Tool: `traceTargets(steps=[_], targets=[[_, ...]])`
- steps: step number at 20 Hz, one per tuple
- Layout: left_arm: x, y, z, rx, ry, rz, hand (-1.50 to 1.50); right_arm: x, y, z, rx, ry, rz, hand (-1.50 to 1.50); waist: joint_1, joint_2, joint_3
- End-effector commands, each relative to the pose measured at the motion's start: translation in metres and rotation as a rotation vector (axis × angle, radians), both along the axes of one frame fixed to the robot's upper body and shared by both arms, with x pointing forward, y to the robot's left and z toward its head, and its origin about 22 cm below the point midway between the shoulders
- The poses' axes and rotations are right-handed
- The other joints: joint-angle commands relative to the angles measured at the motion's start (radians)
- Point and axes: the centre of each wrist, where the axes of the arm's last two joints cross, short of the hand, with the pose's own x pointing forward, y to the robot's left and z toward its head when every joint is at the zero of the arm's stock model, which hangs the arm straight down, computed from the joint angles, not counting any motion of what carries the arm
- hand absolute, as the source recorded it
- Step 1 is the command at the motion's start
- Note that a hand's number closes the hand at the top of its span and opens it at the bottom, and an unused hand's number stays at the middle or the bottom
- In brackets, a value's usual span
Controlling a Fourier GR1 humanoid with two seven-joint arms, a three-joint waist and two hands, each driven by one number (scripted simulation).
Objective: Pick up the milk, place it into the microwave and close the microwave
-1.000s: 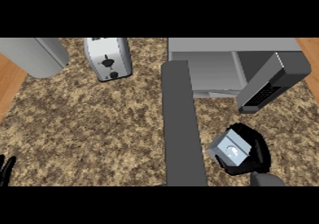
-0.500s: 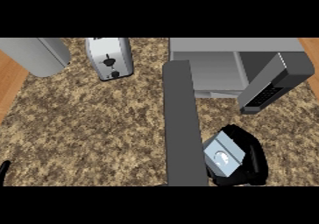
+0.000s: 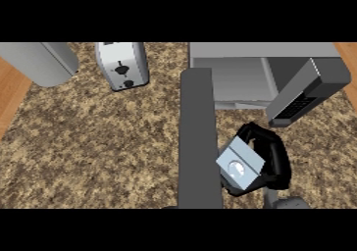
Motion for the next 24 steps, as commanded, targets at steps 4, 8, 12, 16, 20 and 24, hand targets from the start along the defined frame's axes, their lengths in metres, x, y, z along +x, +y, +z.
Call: traceTargets(steps=[4, 8, 12, 16, 20, 24], targets=[[0.005, 0.016, -0.005, 0.013, 0.012, 0.012, -1.50, 0.044, 0.033, 0.008, -0.076, 0.004, -0.163, 1.50, 0.019, 0.005, -0.003], [0.016, 0.022, -0.003, 0.003, 0.010, -0.018, -1.50, 0.083, 0.016, 0.001, -0.097, 0.088, -0.210, 1.50, 0.026, 0.009, -0.003], [0.015, 0.017, 0.000, 0.005, 0.021, -0.024, -1.50, 0.092, 0.006, -0.035, -0.090, 0.133, -0.238, 1.50, 0.031, 0.011, -0.002], [0.019, 0.021, -0.007, 0.006, 0.024, -0.018, -1.50, 0.113, 0.006, -0.041, -0.085, 0.112, -0.227, 1.50, 0.024, 0.009, -0.003], [0.008, 0.032, -0.012, 0.025, 0.027, -0.020, -1.50, 0.129, -0.012, -0.045, -0.123, 0.069, -0.233, 1.50, 0.033, 0.011, -0.002], [0.018, 0.026, -0.011, 0.008, 0.017, -0.020, -1.50, 0.137, -0.014, -0.048, -0.176, 0.002, -0.241, 1.50, 0.048, 0.017, -0.001]])
